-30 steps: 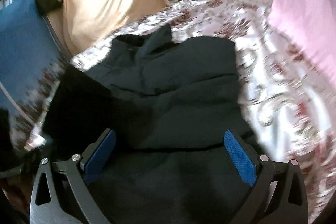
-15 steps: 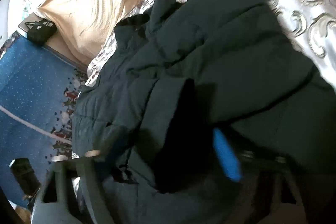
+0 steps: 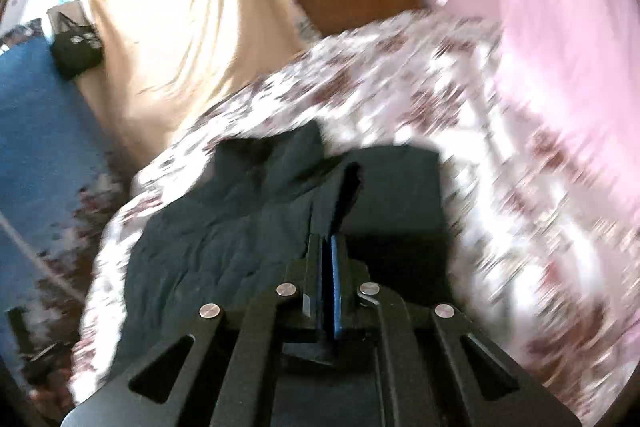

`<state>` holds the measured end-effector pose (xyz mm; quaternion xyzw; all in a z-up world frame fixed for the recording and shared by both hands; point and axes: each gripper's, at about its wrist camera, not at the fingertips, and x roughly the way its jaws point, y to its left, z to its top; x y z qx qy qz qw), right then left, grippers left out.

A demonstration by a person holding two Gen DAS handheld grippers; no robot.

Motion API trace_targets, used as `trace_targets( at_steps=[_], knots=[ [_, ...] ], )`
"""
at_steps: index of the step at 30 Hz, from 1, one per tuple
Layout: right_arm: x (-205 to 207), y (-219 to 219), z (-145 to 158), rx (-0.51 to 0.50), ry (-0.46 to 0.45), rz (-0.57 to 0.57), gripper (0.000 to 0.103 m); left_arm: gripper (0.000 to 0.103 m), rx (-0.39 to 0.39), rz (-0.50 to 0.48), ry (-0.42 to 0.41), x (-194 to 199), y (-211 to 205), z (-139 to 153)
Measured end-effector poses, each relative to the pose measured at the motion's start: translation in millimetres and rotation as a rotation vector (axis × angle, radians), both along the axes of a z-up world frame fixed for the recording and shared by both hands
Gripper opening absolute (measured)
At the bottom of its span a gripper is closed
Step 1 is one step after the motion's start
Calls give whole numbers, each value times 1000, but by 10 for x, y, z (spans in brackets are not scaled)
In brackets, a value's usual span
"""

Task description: Fold large clothes

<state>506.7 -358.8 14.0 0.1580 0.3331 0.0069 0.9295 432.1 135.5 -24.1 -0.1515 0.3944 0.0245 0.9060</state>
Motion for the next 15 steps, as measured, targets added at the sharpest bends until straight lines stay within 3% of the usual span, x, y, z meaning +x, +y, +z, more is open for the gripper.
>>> trace_targets(
  at_steps=[4,8,9,10,12,15],
  knots=[
    [233,-195,-57,-50,33,-46,4,87,23,-19,4,322,-122,-38],
    [324,-56,-359,-177,149,-69,7,87,36,-40,4,783,-342,-92],
    [316,23,-384,-250,156,-82,10,87,47,-45,2,850,-394,-92],
    [322,113,-412,-329,147,-82,21,87,76,-57,1,987,-501,-106],
    [321,222,-394,-389,112,-51,41,87,131,-86,13,1178,-668,-145],
    [405,485,-362,-451,66,61,42,87,201,-127,36,1347,-883,-232]
  ],
)
